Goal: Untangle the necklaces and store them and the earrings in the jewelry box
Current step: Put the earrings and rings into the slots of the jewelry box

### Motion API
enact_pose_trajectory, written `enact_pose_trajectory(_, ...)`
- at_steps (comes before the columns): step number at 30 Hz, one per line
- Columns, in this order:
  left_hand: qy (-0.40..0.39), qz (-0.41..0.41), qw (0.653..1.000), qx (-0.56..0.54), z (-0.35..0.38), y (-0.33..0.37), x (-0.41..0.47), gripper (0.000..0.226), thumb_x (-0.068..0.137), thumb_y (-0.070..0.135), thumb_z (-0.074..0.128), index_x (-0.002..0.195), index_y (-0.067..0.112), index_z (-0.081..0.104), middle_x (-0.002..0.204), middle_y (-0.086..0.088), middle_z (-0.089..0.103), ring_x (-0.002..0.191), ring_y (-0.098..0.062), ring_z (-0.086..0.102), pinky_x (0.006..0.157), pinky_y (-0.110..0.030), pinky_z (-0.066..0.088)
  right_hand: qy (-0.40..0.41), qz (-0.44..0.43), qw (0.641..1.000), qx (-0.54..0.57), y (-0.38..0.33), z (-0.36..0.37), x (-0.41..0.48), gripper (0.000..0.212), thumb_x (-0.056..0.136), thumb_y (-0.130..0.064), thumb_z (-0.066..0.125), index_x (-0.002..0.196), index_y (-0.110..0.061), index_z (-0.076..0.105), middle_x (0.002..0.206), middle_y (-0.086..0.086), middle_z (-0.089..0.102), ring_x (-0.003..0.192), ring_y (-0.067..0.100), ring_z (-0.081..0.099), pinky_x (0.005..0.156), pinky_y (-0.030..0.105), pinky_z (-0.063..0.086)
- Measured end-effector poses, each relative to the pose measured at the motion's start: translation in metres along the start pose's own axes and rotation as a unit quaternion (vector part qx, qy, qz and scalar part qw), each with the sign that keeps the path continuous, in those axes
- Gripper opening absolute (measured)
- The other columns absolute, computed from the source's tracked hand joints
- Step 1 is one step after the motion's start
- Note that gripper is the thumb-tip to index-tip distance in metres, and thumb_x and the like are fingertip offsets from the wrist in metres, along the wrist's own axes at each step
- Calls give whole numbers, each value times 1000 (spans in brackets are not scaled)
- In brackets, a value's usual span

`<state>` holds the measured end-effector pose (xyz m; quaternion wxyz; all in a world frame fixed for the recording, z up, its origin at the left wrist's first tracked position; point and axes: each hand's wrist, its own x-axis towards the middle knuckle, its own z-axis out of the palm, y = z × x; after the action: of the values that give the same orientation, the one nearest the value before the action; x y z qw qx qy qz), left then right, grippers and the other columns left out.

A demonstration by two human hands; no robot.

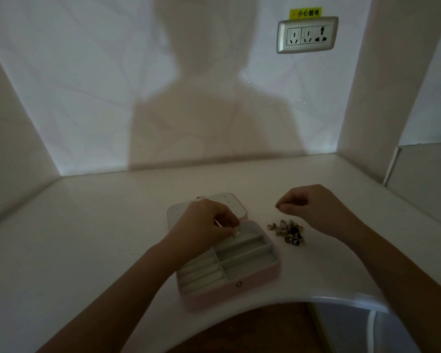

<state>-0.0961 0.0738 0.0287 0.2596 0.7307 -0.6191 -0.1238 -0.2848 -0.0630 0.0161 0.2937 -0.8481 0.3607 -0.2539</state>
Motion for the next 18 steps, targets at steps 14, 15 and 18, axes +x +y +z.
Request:
enact_pose_trajectory(14, -59, 50, 993, 92, 9, -12, 4, 13, 81, 37, 67, 86, 26, 70, 120, 12, 54, 108, -3, 48, 101, -23, 37, -84, -53, 994, -44, 23, -13, -31, 15, 69, -21, 82, 78, -30, 74, 79, -8, 65, 68, -1, 56, 63, 12, 44)
enact_pose_trajectory(15, -56, 52, 993, 92, 10, -12, 4, 13, 81, 37, 67, 87, 25, 70, 119, 12, 55, 107, -2, 48, 100, -23, 37, -89, -56, 993, -58, 23, -12, -32, 16, 70, -21, 82, 81, -30, 74, 80, -8, 64, 68, 0, 55, 63, 13, 44)
enact_pose_trajectory(18, -47, 54, 993, 93, 10, -14, 6, 15, 82, 36, 66, 89, 24, 72, 120, 13, 56, 103, 0, 46, 97, -20, 35, -88, -57, 991, -77, 22, -10, -31, 15, 72, -20, 81, 83, -28, 75, 80, -8, 63, 71, 2, 56, 63, 12, 43)
